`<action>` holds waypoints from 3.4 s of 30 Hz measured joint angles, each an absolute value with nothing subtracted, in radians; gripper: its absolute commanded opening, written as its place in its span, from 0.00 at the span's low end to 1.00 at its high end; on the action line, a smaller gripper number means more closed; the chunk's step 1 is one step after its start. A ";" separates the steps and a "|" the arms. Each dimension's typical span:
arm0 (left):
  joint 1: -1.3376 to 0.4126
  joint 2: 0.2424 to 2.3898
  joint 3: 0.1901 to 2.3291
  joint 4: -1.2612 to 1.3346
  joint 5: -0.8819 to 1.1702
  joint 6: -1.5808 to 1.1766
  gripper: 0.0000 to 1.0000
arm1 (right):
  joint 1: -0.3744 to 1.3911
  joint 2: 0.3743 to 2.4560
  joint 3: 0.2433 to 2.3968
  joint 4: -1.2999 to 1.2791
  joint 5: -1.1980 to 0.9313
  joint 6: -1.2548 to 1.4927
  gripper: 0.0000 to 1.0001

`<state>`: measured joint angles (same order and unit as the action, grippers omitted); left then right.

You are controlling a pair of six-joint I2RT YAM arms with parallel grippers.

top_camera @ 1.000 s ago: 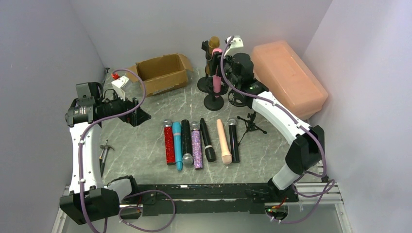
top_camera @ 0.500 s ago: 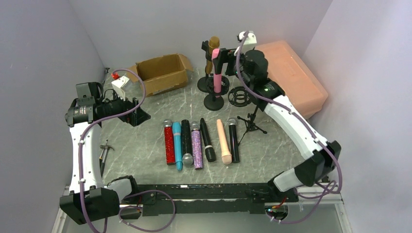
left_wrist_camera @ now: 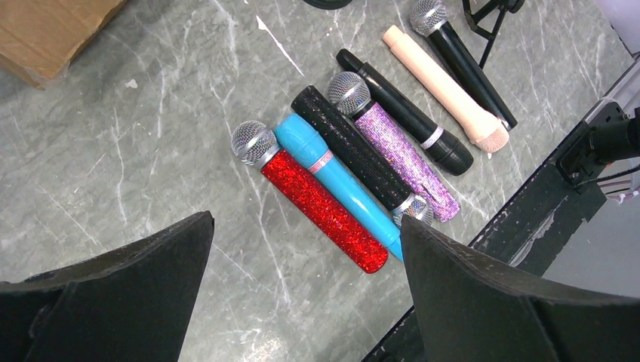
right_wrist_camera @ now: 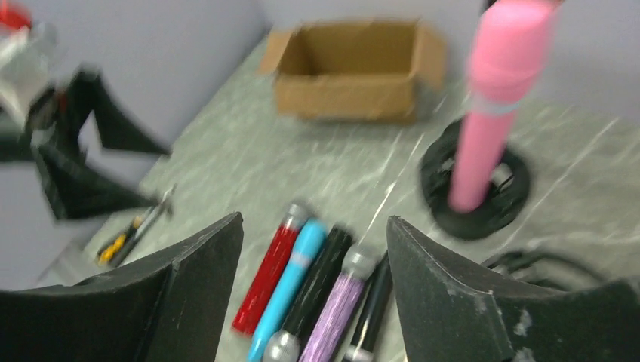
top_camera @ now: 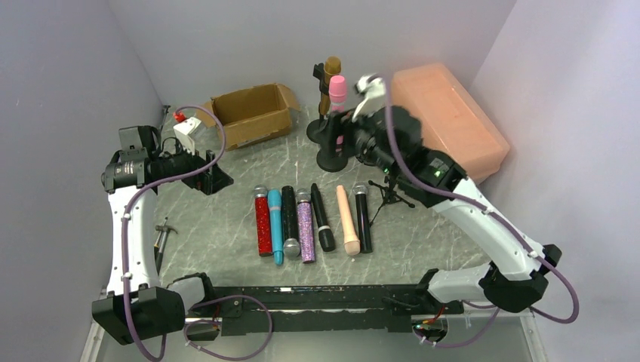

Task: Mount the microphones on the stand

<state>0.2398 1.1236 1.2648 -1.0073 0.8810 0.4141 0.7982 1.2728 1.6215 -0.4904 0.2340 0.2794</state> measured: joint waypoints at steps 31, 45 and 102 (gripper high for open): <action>0.240 1.098 1.051 -1.007 0.788 0.547 1.00 | 1.060 1.587 1.140 -0.505 0.278 0.573 0.49; 0.240 1.054 1.051 -1.015 0.789 0.588 1.00 | 1.060 1.784 1.258 -0.492 0.316 0.572 0.55; -0.063 0.951 1.147 -0.737 1.094 0.086 0.47 | 1.249 1.580 1.527 0.047 0.550 0.344 0.06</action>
